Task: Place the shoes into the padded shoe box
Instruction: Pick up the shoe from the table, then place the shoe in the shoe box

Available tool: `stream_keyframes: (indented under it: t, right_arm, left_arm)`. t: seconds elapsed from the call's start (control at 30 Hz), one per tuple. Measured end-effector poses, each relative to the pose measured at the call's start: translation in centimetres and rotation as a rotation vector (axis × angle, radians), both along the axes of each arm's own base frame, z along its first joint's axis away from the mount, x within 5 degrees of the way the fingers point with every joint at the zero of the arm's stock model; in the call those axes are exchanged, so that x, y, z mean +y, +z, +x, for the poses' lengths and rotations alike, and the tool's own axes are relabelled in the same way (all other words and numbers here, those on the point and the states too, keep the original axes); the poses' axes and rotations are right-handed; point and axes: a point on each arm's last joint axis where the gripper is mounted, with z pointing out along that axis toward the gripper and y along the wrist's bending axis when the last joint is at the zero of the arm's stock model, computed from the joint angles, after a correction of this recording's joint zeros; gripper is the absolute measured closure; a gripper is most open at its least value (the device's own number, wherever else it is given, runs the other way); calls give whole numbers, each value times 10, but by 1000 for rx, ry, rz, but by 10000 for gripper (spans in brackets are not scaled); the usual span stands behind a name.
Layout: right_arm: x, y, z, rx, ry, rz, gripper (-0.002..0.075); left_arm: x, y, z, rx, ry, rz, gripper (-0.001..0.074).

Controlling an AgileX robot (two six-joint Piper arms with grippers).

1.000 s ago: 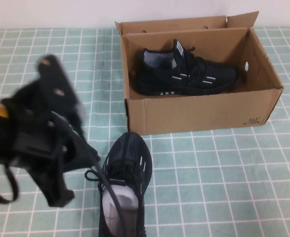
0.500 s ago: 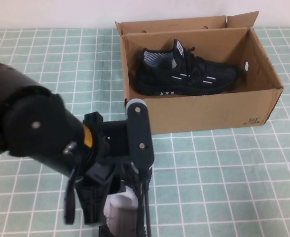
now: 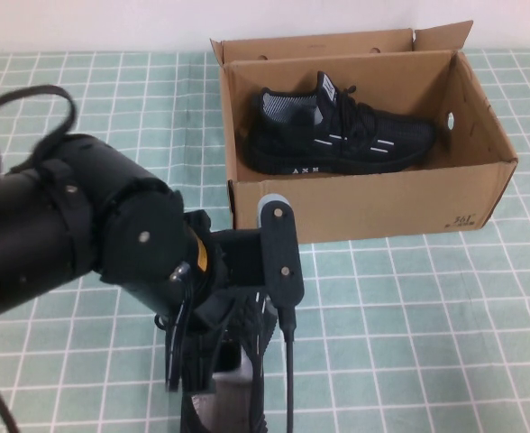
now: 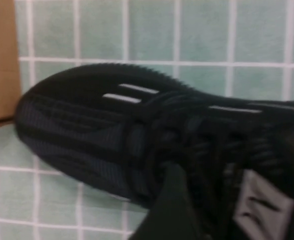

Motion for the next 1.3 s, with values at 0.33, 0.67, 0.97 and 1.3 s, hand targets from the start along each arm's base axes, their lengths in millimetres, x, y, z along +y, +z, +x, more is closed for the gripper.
stream_keyframes:
  t: [0.33, 0.67, 0.97, 1.3]
  right_arm:
    - [0, 0, 0, 0, 0, 0, 733]
    - [0, 0, 0, 0, 0, 0, 733]
    - [0, 0, 0, 0, 0, 0, 733]
    - [0, 0, 0, 0, 0, 0, 733]
  left_arm:
    - [1, -10, 9, -40, 14, 76, 656]
    - [-15, 17, 3, 117, 94, -72, 732]
    - [-44, 117, 9, 154, 292, -537, 734]
    - [-62, 159, 43, 3, 513, -1061, 734]
